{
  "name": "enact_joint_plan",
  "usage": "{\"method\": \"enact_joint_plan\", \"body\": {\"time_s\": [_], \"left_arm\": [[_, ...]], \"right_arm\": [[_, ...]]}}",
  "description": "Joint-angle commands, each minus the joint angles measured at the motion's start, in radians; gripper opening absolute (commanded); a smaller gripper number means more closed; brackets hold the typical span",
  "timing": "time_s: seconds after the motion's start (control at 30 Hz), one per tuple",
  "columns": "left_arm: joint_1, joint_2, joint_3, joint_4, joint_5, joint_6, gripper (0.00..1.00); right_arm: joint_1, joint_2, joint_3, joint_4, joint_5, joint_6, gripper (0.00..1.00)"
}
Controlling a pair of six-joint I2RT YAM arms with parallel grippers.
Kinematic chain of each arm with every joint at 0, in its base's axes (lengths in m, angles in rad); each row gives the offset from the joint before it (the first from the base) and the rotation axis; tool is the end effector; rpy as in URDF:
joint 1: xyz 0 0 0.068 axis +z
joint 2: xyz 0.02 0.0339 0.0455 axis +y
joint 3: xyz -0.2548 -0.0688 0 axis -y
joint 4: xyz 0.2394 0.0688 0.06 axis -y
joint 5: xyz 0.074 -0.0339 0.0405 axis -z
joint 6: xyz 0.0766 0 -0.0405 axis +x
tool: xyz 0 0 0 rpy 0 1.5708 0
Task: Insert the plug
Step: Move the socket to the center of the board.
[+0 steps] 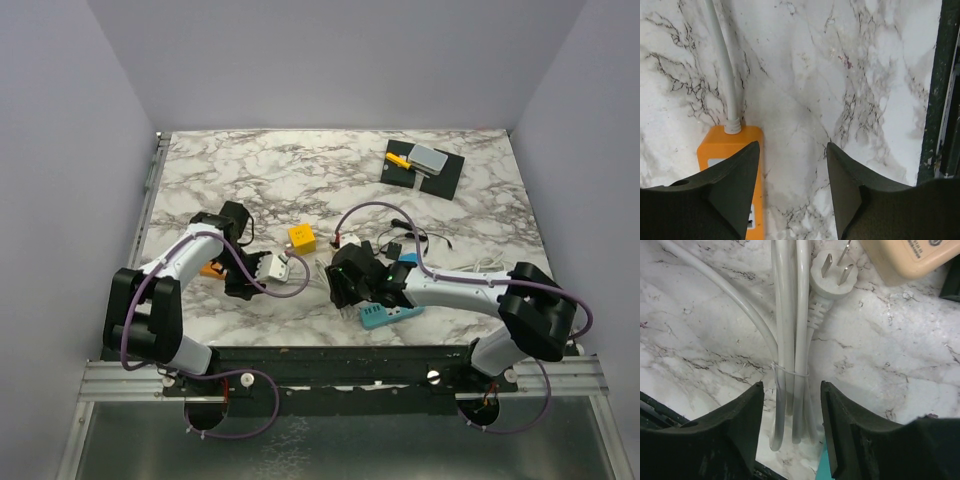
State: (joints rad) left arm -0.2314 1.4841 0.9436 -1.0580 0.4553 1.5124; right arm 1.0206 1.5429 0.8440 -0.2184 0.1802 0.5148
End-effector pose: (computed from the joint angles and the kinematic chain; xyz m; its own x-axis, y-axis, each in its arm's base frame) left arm 0.2163 -0.0856 0.1529 0.1370 0.8889 -0.4372 0.9826 -0.1777 -0.0533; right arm 0.1819 0.2703 0.1415 -0.7462 -0.2901 -0.5992 -0.4759 0.8618 0.1755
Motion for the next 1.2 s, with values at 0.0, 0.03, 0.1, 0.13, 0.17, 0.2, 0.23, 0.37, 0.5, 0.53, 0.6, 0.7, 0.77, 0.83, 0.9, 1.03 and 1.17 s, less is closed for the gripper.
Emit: {"method": "enact_joint_plan", "body": {"time_s": [0.0, 0.03, 0.1, 0.13, 0.17, 0.2, 0.23, 0.37, 0.5, 0.53, 0.6, 0.7, 0.77, 0.83, 0.9, 1.03, 1.17], "left_arm": [[-0.023, -0.045, -0.053, 0.083, 0.086, -0.156, 0.58], [-0.023, -0.054, -0.053, 0.095, 0.086, -0.18, 0.59], [-0.023, -0.068, -0.028, 0.12, 0.086, -0.241, 0.64], [-0.024, -0.072, -0.004, 0.122, 0.087, -0.268, 0.67], [-0.024, -0.075, 0.028, 0.12, 0.088, -0.294, 0.71], [-0.023, -0.076, 0.063, 0.112, 0.086, -0.309, 0.76], [-0.023, -0.072, 0.107, 0.101, 0.083, -0.318, 0.8], [-0.022, -0.037, 0.225, 0.026, 0.046, -0.319, 0.99], [-0.006, 0.004, 0.26, -0.061, -0.041, -0.249, 0.99], [0.012, 0.015, 0.261, -0.092, -0.064, -0.198, 0.99], [0.054, 0.045, 0.262, -0.134, -0.132, -0.105, 0.99], [0.158, 0.095, 0.295, -0.171, -0.197, 0.008, 0.99], [0.205, 0.128, 0.328, -0.185, -0.222, 0.047, 0.99], [0.261, 0.152, 0.348, -0.192, -0.238, 0.096, 0.99], [0.286, 0.158, 0.333, -0.176, -0.238, 0.129, 0.99], [0.291, 0.112, 0.204, -0.066, -0.236, 0.182, 0.99], [0.291, 0.077, 0.08, 0.066, -0.234, 0.191, 0.99]], "right_arm": [[-0.002, -0.047, -0.003, -0.052, 0.051, 0.012, 0.57], [-0.002, -0.047, 0.005, -0.056, 0.051, 0.009, 0.6], [-0.002, -0.049, 0.023, -0.058, 0.047, 0.004, 0.66], [-0.002, -0.049, 0.035, -0.058, 0.045, 0.0, 0.68], [-0.002, -0.049, 0.049, -0.061, 0.044, -0.005, 0.69], [-0.002, -0.048, 0.065, -0.068, 0.046, -0.013, 0.7], [-0.002, -0.046, 0.086, -0.076, 0.052, -0.021, 0.71], [-0.018, -0.035, 0.163, -0.086, 0.06, -0.058, 0.73], [-0.064, 0.013, 0.253, -0.068, 0.034, -0.098, 0.79], [-0.072, 0.035, 0.28, -0.062, 0.032, -0.114, 0.82], [-0.094, 0.085, 0.339, -0.058, 0.023, -0.145, 0.89], [-0.14, 0.162, 0.422, -0.048, -0.034, -0.182, 0.96], [-0.159, 0.206, 0.466, -0.033, -0.064, -0.208, 0.98], [-0.174, 0.256, 0.521, -0.041, -0.088, -0.22, 0.99], [-0.185, 0.305, 0.568, -0.047, -0.111, -0.223, 1.0], [-0.189, 0.392, 0.649, -0.064, -0.151, -0.223, 1.0], [-0.188, 0.447, 0.692, -0.078, -0.17, -0.216, 1.0]]}}
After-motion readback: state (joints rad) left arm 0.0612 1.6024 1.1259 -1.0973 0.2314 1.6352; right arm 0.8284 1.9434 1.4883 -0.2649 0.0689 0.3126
